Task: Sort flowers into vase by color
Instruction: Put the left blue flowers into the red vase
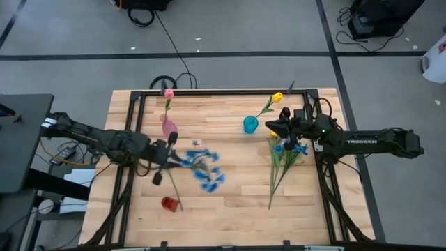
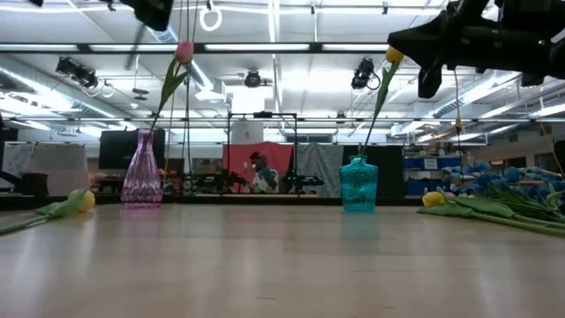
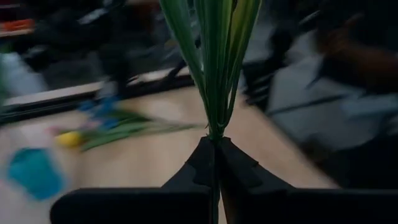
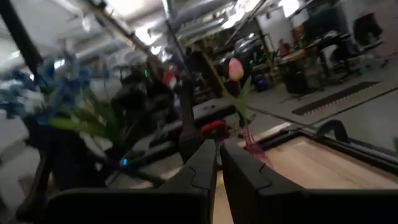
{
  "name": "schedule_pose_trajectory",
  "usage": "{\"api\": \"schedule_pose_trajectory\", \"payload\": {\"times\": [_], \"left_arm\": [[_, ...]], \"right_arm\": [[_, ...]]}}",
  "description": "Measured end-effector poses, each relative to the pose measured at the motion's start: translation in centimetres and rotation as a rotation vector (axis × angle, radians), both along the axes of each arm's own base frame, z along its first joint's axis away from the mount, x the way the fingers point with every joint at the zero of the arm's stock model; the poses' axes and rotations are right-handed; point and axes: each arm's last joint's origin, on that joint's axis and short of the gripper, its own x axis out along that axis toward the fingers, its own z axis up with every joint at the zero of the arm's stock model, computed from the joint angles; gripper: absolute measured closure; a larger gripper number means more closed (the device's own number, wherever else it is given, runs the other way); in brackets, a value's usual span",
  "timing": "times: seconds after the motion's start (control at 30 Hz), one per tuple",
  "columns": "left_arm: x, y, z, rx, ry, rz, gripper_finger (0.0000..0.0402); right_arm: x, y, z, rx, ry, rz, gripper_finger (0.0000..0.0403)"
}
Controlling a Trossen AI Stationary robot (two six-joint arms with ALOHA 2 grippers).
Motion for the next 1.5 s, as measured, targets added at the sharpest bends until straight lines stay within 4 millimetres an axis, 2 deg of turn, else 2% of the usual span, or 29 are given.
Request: {"api": "schedule_pose_trajectory", "payload": {"times": [0.2, 0.33, 0.5, 0.7, 1.0, 1.23, 1.5], "left_arm": [[-2.6, -0.6, -2.1, -0.208, -0.07, -0.202, 0.039], [-3.3, -1.3, -3.4, -0.293, -0.071, -0.309, 0.039], [-4.0, -2.4, -4.2, -0.343, -0.124, -0.423, 0.039], [-4.7, -3.6, -4.6, -0.378, -0.194, -0.484, 0.039], [-4.7, -5.6, -6.5, -0.326, -0.213, -0.461, 0.039], [-4.5, -6.0, -7.0, -0.234, -0.239, -0.446, 0.039], [-4.4, -6.1, -7.9, -0.171, -0.163, -0.442, 0.039]], "right_arm": [[0.6, 0.4, -0.2, 0.089, -0.023, -0.102, 0.0367], [1.5, 0.6, -1.0, 0.162, -0.008, -0.141, 0.0367], [3.0, 1.1, -1.7, 0.215, -0.008, -0.178, 0.0367], [5.2, 1.2, -1.0, 0.222, 0.005, -0.205, 0.0367], [7.8, 1.0, 0.9, 0.191, -0.018, -0.178, 0.0367], [8.0, 1.5, 1.3, 0.172, -0.023, -0.149, 0.0367], [8.2, 2.7, 1.2, 0.126, -0.002, -0.042, 0.0367]]}}
